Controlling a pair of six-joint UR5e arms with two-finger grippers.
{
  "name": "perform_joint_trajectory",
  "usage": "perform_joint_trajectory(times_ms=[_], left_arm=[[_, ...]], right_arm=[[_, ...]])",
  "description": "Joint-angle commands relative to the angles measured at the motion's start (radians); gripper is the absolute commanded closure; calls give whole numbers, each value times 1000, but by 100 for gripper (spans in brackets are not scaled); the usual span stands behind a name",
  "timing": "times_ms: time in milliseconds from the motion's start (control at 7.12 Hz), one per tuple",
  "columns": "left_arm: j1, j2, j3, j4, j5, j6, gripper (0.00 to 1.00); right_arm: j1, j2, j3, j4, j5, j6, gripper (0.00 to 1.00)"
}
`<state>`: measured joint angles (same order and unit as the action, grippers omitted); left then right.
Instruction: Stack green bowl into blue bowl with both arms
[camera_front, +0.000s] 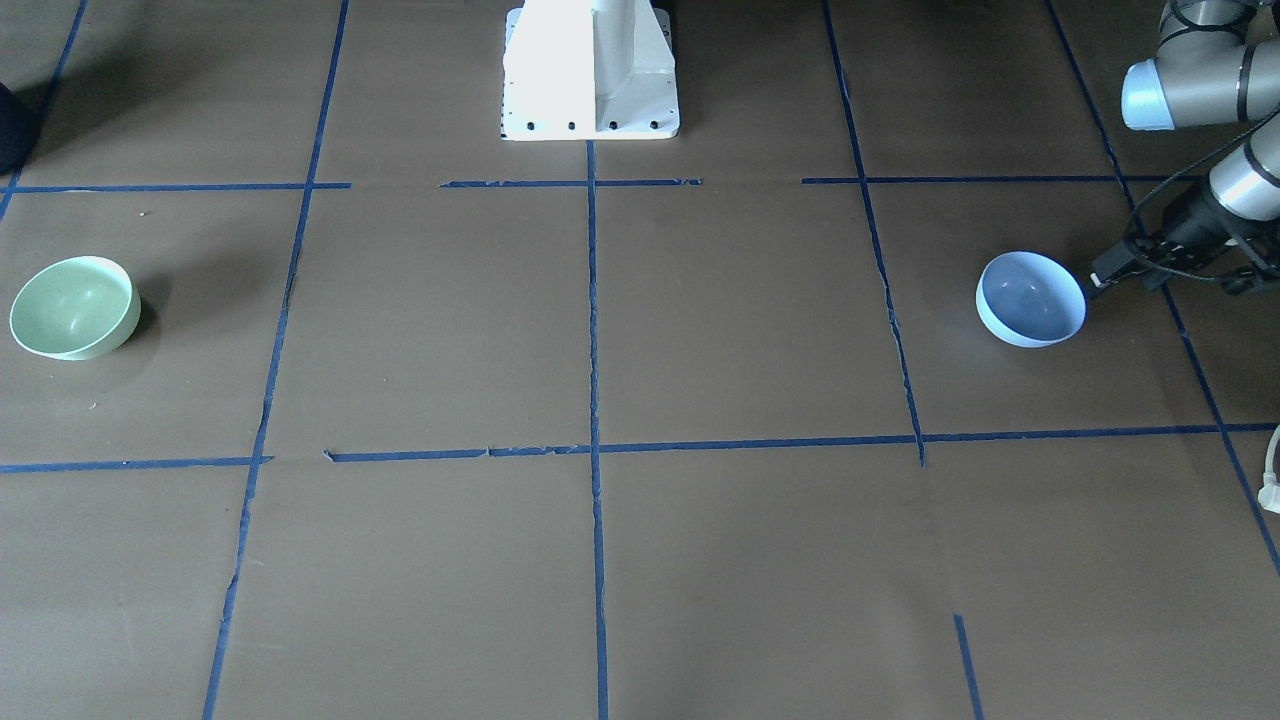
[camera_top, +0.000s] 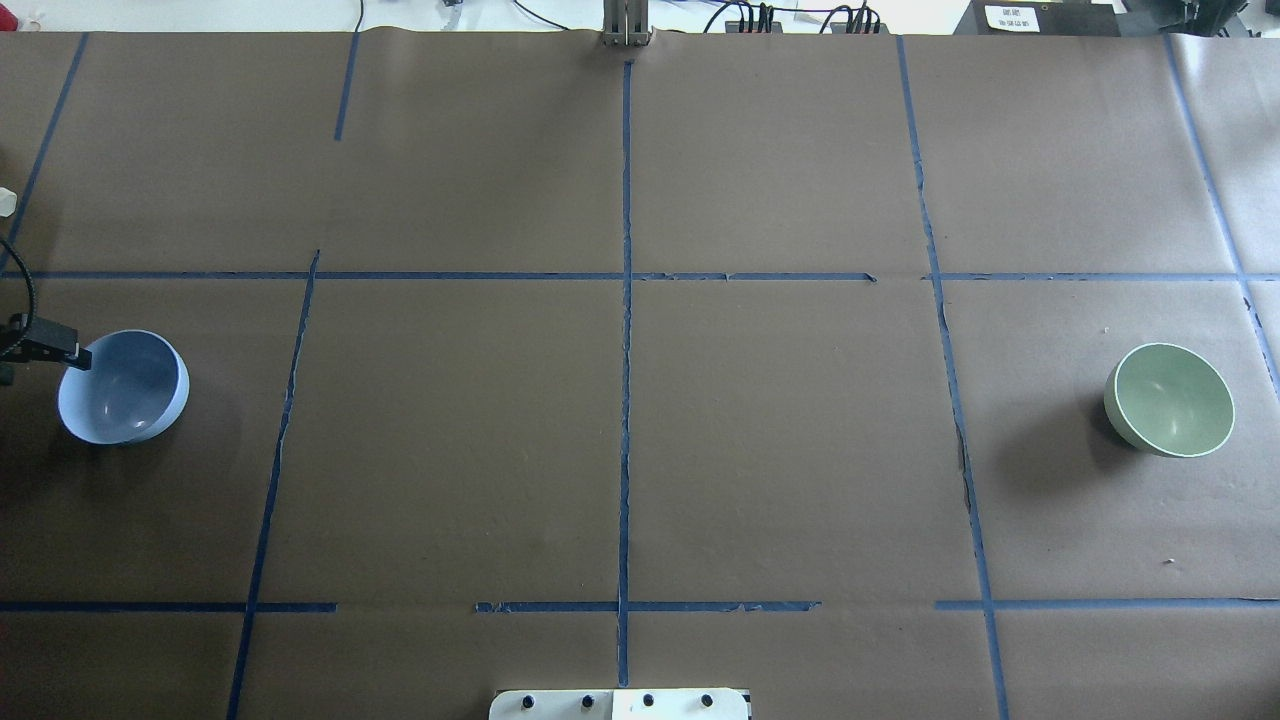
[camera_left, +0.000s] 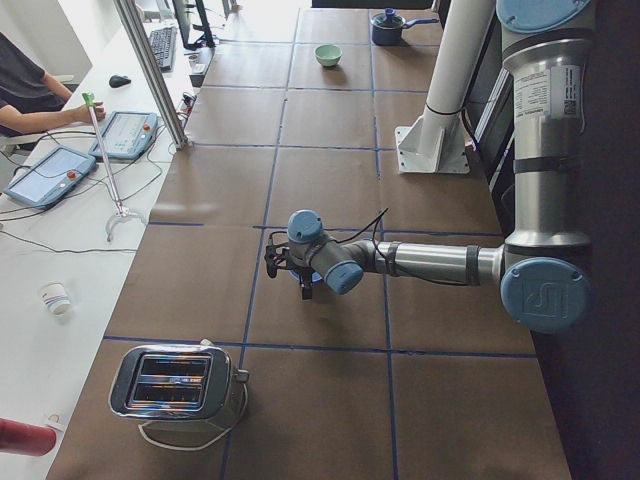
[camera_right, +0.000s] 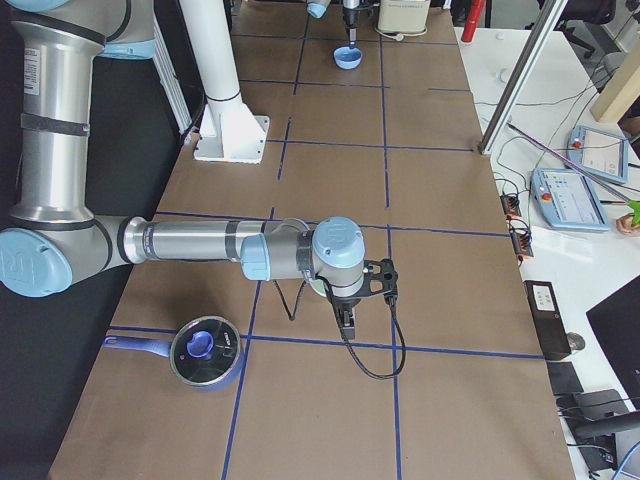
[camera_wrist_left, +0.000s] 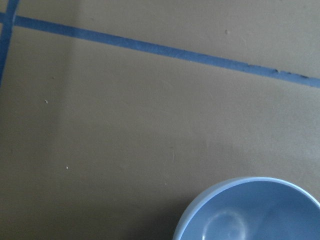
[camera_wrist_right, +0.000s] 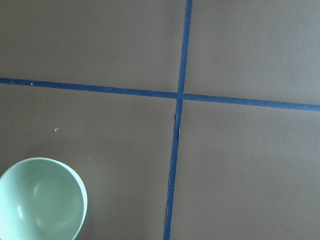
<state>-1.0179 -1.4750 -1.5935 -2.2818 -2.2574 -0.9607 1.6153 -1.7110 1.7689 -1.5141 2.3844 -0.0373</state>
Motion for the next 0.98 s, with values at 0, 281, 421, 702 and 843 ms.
perform_joint_trajectory(times_ms=[0, 281, 421, 702, 843], left_arm=[[35, -15, 32, -15, 6, -3, 13], [35, -16, 33, -13, 6, -4, 88], [33, -15, 24, -10, -4, -4, 95], [27, -19, 9, 8, -51, -9, 100], [10, -40, -40, 113, -124, -10, 100]], right_arm=[[0, 1, -11, -3, 4, 2, 0], [0, 2, -6, -1, 3, 2, 0], [0, 2, -5, -1, 3, 2, 0], [0, 43, -9, -14, 6, 11, 0], [0, 42, -11, -5, 4, 25, 0]])
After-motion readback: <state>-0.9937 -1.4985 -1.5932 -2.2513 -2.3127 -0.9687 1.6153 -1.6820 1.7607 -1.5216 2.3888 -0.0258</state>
